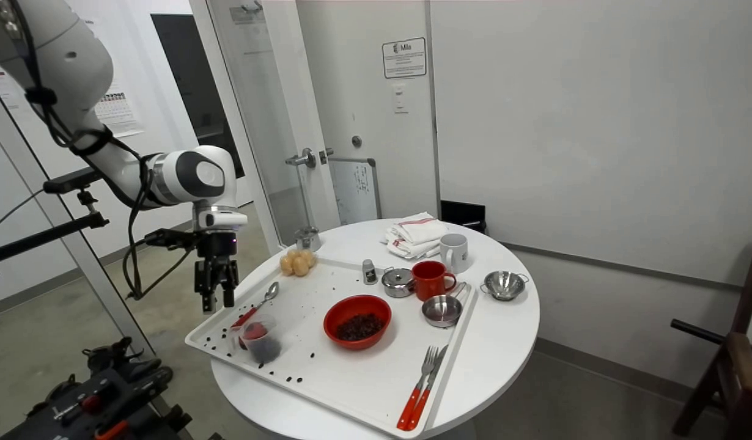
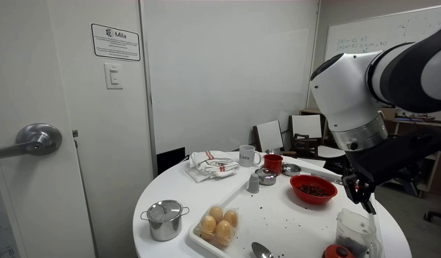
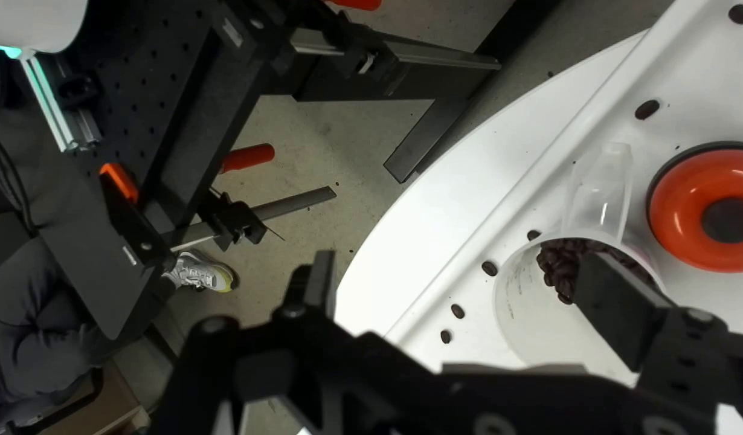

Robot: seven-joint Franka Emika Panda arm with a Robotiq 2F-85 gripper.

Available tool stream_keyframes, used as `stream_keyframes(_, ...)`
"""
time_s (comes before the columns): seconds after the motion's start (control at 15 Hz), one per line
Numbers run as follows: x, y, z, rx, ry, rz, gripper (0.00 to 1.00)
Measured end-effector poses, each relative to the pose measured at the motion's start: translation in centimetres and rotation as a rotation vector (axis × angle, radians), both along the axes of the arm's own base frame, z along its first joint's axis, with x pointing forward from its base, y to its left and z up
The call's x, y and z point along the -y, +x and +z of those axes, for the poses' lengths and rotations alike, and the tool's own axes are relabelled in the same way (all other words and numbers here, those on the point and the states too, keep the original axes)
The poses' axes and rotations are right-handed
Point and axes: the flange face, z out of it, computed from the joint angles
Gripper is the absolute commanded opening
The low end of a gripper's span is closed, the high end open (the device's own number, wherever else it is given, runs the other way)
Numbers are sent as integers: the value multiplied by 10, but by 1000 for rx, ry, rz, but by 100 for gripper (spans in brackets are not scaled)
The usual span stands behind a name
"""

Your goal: Pour some contents from the clear jar into the orange bowl

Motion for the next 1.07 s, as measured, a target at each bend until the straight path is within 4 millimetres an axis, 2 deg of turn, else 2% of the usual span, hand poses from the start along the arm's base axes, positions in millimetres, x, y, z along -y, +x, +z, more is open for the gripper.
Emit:
stream_keyframes(0.6,-1,1,1,8,2,-7,100)
stream_keyframes(0.87,-7,18,3,102,47,-92,100)
stream_keyframes(1.07,-10,30,-6,158,99,-168,100)
